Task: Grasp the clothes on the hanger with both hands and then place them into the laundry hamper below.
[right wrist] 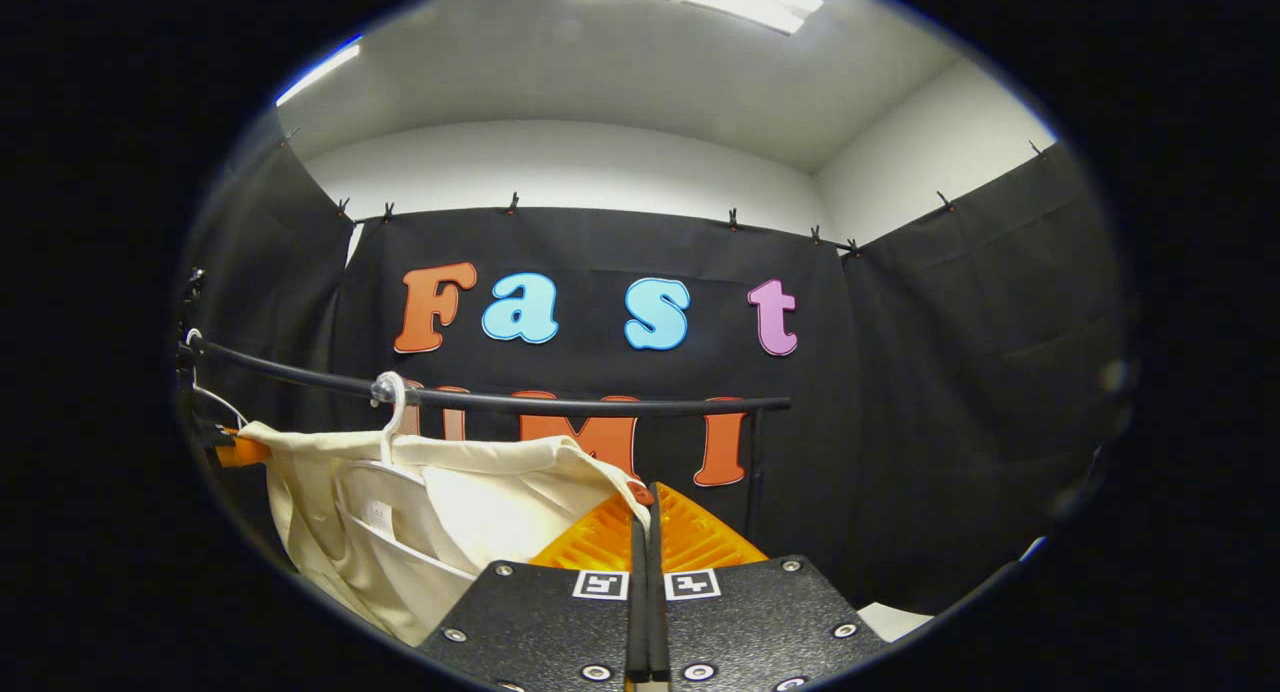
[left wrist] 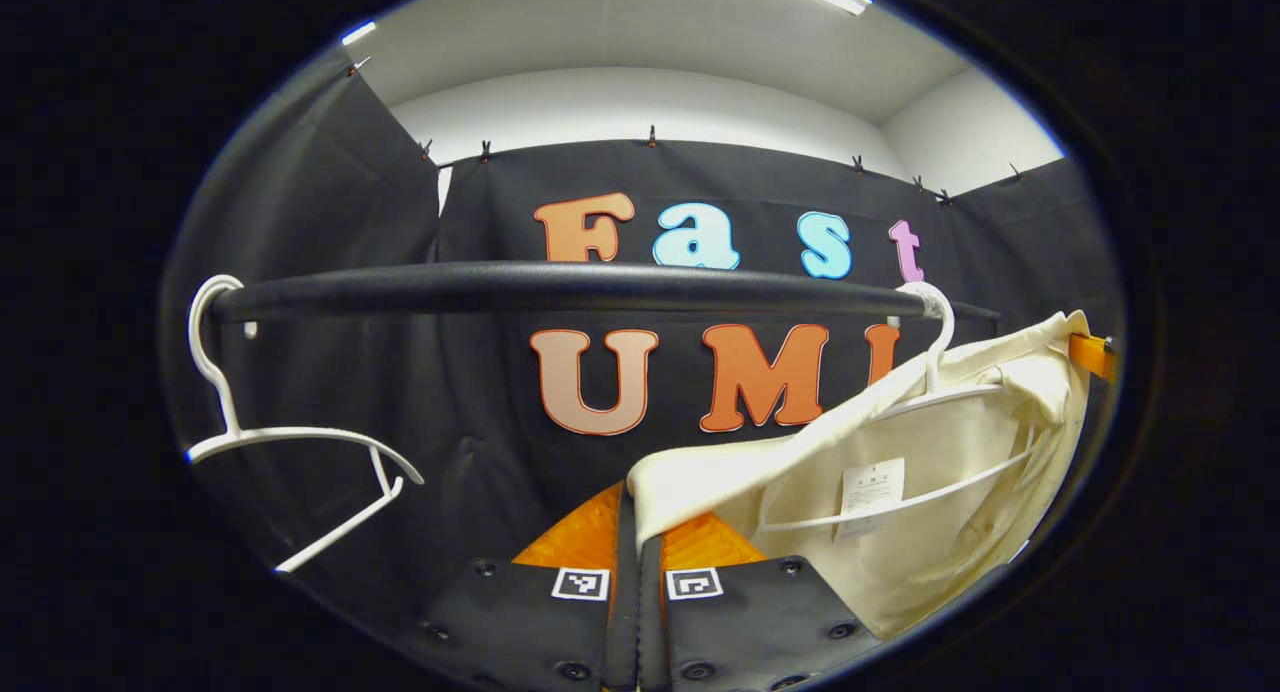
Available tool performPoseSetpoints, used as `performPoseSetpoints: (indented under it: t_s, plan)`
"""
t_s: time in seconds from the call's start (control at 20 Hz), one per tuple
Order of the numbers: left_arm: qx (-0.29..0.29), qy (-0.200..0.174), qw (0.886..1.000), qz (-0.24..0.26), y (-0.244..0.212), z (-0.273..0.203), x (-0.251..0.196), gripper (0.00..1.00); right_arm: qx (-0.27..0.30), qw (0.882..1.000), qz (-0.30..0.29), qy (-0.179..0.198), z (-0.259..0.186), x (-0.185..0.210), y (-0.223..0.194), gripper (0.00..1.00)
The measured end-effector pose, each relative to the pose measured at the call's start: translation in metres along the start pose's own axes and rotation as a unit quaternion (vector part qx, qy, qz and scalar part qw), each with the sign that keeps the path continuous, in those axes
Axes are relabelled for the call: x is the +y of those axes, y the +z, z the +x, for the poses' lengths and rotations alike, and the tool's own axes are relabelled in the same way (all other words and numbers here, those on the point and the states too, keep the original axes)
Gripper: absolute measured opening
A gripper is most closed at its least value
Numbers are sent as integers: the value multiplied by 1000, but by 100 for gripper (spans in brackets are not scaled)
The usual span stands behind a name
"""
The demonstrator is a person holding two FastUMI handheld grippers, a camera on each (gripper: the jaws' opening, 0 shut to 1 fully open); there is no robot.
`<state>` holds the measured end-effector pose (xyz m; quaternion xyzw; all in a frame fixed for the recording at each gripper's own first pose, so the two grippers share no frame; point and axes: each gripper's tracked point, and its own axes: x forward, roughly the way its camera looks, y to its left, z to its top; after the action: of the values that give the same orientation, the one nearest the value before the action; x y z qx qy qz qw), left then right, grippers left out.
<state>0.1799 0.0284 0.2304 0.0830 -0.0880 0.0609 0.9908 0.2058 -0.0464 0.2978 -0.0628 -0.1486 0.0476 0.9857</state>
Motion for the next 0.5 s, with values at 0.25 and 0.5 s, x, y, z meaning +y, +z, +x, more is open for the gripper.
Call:
performPoseSetpoints:
  t_s: [0.25, 0.5]
  plan:
    - [6, -5, 1000, 11, -1, 7, -8, 7, -10, 999, -38, 8, 12, -11, 22, 3]
    - [17, -19, 1000, 15, -8, 10, -25, 7, 3, 997, -74, 6, 27, -33, 19, 0]
